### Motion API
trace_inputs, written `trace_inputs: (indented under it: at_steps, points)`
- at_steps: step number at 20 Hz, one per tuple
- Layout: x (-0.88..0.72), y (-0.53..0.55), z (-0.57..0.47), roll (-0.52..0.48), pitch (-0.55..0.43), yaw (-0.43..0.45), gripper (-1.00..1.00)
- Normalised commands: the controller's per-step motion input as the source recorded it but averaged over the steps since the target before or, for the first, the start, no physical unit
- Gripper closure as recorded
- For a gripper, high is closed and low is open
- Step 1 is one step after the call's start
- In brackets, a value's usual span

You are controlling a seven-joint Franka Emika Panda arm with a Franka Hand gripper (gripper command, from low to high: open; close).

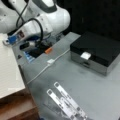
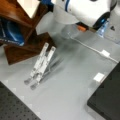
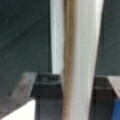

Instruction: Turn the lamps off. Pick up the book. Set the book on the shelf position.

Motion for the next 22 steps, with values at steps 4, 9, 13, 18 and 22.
trace_inputs:
  at_steps: [4, 9, 13, 18, 22]
  points:
    - [-0.11, -0.04, -0.09, 0.117, -0.119, -0.103, -1.00]
    - [-0.05, 0.00, -0.01, 0.111, -0.116, -0.086, -1.00]
    - [-0.02, 0.00, 0.02, 0.117, -0.129, -0.074, -1.00]
    - [0.02, 0.04, 0.07, 0.130, -0.123, -0.099, -1.00]
    - [0.07, 0.20, 0.18, 0.353, -0.161, -0.277, -1.00]
